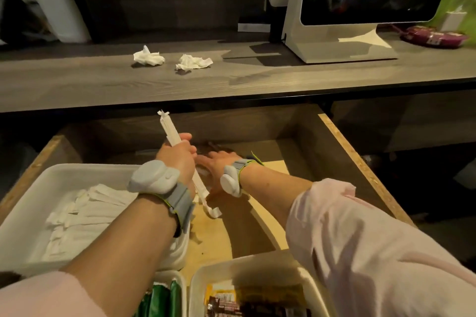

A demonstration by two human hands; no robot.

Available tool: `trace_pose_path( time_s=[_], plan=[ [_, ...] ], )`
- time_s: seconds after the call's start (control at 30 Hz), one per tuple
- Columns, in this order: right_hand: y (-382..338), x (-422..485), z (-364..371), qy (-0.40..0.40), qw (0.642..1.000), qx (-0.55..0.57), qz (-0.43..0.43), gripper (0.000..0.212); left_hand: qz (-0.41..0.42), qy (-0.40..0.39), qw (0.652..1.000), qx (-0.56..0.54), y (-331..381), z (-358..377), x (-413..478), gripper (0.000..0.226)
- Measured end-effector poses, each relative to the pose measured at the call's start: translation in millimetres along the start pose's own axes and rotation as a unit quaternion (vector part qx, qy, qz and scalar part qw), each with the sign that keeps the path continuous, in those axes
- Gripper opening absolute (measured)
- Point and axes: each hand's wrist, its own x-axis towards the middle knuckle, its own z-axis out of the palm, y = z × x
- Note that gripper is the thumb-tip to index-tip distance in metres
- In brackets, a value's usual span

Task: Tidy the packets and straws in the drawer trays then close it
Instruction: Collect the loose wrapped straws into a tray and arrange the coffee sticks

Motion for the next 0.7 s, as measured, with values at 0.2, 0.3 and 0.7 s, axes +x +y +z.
trace_pose_path(
  time_s=[0.2,0.3,0.7],
  plan=[
    [-10,4,-22,-0.040,0.998,0.018,-0.049,0.071,-0.005,0.040,0.999,-0.007,-10,1,8,0.028],
    [-14,8,-18,-0.046,0.997,0.056,-0.013,0.040,-0.017,0.021,1.000,0.003,-13,1,7,0.026],
    [40,-52,0,0.016,0.992,0.057,0.113,0.028,-0.028,0.012,0.999,-0.011,-1,10,-12,0.029]
  ],
)
